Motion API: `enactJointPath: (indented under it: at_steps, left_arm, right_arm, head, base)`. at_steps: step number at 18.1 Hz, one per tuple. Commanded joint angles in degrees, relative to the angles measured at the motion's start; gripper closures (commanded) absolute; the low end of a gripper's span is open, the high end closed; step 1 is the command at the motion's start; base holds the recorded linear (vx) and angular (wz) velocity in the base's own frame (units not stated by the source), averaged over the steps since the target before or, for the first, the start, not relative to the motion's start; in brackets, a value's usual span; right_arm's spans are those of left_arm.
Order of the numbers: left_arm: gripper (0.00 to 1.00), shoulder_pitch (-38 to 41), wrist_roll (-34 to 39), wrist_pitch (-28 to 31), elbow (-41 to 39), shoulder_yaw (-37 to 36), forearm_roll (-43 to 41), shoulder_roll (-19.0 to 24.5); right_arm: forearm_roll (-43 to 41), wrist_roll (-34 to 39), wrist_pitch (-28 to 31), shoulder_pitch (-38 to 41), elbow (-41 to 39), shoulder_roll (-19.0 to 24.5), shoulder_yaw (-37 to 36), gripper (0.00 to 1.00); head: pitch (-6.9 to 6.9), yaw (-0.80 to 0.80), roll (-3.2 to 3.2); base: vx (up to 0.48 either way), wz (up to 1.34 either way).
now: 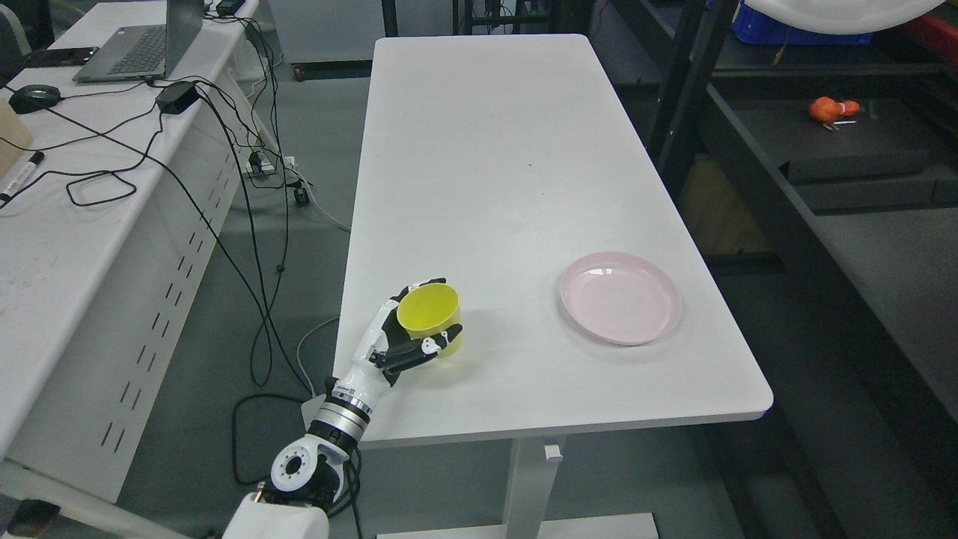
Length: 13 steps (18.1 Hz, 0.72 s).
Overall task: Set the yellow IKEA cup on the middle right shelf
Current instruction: 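Lift the yellow cup off the table with the left hand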
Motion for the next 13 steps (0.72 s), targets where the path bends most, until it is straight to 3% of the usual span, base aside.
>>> enactJointPath:
  at_steps: [1,13]
  left_arm:
    - [1.00,9.3,-0.1,-0.5,-25.8,3.7,0.2,1.0]
    - [1.00,12.1,0.0,-1.9,-28.2,2.5,0.2,1.0]
  right_arm:
    - [-1.4,0.0,0.0,0.8,0.0,-1.0,1.0,0.01]
    - [-1.4,0.0,0.0,0.8,0.0,-1.0,1.0,0.01]
  head:
    - [0.00,0.00,0.00]
    - [0.00,0.00,0.00]
  base:
    - [-0.072,-0.10]
    - [-0.147,-0.07]
